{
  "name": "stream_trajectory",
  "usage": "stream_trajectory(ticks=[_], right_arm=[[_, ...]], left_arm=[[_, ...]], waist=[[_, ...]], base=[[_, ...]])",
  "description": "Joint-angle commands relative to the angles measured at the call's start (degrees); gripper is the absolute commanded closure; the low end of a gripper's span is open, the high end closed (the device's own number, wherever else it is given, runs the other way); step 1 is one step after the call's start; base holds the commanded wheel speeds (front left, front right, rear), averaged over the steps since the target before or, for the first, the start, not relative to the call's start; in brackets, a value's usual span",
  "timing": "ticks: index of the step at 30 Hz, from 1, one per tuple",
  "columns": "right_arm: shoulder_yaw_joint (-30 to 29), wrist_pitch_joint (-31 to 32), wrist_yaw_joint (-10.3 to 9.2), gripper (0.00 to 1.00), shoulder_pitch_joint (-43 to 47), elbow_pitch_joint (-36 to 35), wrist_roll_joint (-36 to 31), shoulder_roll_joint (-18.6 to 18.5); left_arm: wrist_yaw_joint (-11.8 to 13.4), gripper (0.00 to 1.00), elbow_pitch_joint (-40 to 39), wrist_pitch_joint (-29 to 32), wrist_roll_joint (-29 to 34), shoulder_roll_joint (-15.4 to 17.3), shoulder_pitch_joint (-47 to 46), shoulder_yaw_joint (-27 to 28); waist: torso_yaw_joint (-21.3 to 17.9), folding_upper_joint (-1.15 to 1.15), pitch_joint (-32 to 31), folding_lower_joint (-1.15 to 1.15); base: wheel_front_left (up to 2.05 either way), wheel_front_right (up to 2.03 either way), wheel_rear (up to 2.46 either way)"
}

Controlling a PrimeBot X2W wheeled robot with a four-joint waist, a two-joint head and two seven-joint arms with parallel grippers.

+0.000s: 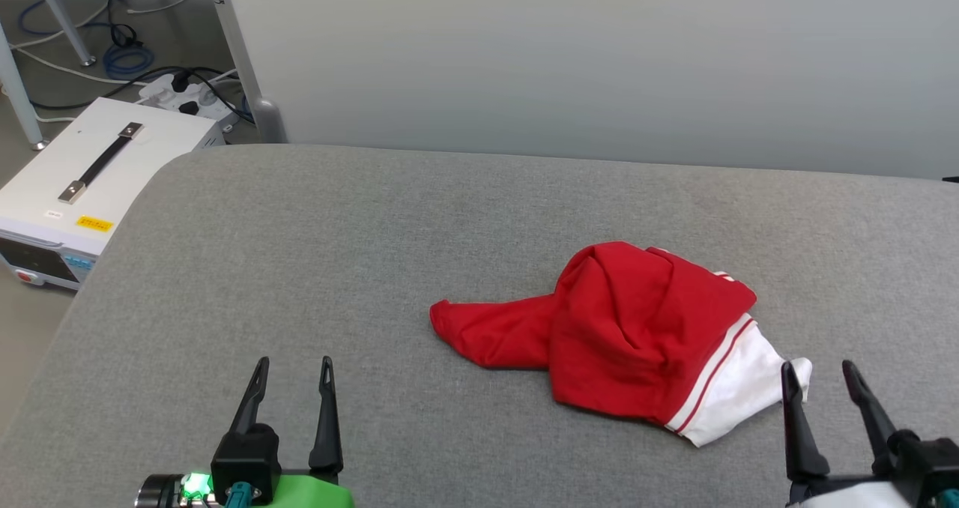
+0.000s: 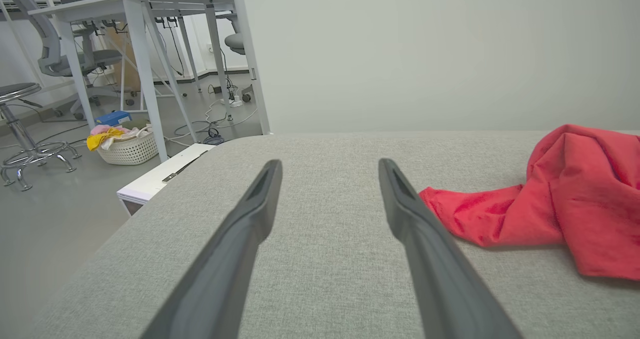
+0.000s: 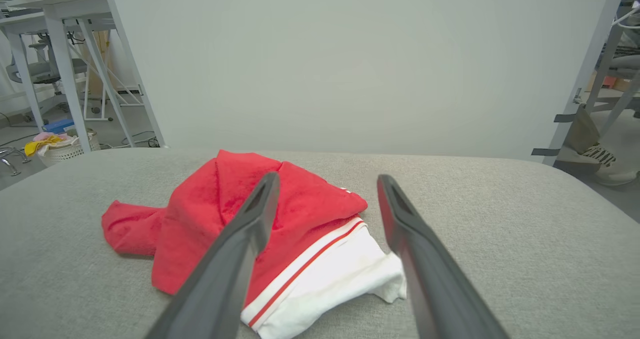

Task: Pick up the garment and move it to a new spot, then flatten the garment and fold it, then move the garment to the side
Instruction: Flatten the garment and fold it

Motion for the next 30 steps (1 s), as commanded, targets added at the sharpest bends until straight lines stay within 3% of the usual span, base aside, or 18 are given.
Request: stream_trajectory(ticks=[1,6,11,15,19,30], right_arm=[[-0.51,-0.26,-0.04,0.00,-2.03,-0.77,-1.10,-0.06],[-1.84,-0.26,-0.04,0.00,-8.99,-3.34,-3.62,-2.27],[-0.63,-0.26,-0.04,0.00,-17.71,-2.30,-4.29,-9.62],[3.37,0.43,-0.04,0.00,-23.80,3.32,-2.79,-17.52],[9.51,8.84,-0.04,0.00,-29.93,6.76,2.32,-24.79],[29.64,42.16,-0.04,0.00,-39.13,8.73,24.41,-42.32]], left_arm=[[-0.35,0.00,0.18,-0.32,0.59,-0.44,0.64,0.16],[-1.13,0.00,0.31,-0.32,1.23,-1.16,-0.73,0.00],[-1.81,0.00,0.39,-0.33,1.83,-1.78,-2.64,-0.33],[-2.02,0.00,0.16,-0.33,2.17,-2.22,-3.86,-0.51],[-2.04,0.00,-0.27,-0.33,2.29,-2.59,-5.03,-0.36],[-2.26,0.00,-1.19,-0.33,2.47,-3.61,-9.43,-1.31]], waist=[[-0.06,0.00,0.25,0.00],[0.08,0.00,1.63,0.00],[0.57,0.00,3.89,0.00],[1.14,0.00,5.91,0.00],[1.42,0.00,8.19,0.00],[3.47,0.00,15.43,0.00]], base=[[0.00,0.00,0.00],[0.00,0.00,0.00],[0.00,0.00,0.00],[0.00,0.00,0.00],[0.00,0.00,0.00],[0.00,0.00,0.00]])
